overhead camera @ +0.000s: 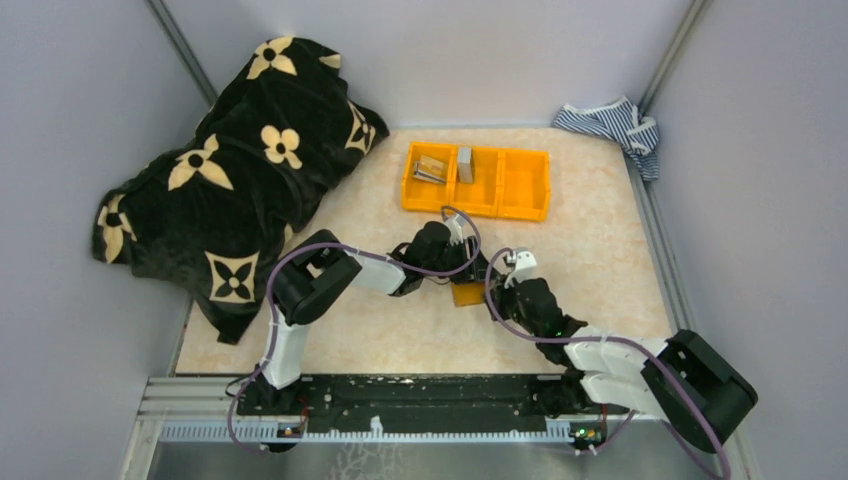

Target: Take the credit cards out of the card holder

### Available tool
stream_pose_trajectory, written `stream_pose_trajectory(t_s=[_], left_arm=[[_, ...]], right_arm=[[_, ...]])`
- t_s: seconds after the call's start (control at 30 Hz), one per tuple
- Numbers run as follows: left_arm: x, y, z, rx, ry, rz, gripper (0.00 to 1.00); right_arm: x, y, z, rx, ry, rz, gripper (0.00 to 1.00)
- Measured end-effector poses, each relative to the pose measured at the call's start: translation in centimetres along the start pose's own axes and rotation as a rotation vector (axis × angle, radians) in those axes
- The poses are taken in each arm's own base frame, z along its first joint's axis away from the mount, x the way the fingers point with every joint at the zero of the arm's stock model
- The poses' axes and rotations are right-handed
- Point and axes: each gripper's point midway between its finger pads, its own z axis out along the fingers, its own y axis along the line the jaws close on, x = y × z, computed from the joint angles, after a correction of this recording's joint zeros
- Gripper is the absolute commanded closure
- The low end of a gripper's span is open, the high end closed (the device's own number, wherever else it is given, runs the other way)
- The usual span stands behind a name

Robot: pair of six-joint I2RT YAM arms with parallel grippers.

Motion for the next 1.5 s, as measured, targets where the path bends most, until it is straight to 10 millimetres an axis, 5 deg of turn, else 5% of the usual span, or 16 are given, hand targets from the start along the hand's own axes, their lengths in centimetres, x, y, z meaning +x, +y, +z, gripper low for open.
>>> stream_pose_trajectory(t_s=[0.5,1.07,1.5], left_arm=[[-0.3,0.1,-0.2,-0.003,-0.013,-0.005,0.46],[-0.6,-0.4,-1.2,0.002,-0.028,0.002,0.46],[-1.8,-2.5,-4.2,-0.01,-0.069,0.116,0.45]], right_arm=[[-2.7,-1.3,1.1,0.096,-0.136,0.055,1.0],[-2.3,-3.0,1.6,0.19,-0.153,0.101,1.0],[-1.2,-3.4,2.3,0.206,-0.127,0.126,1.0]])
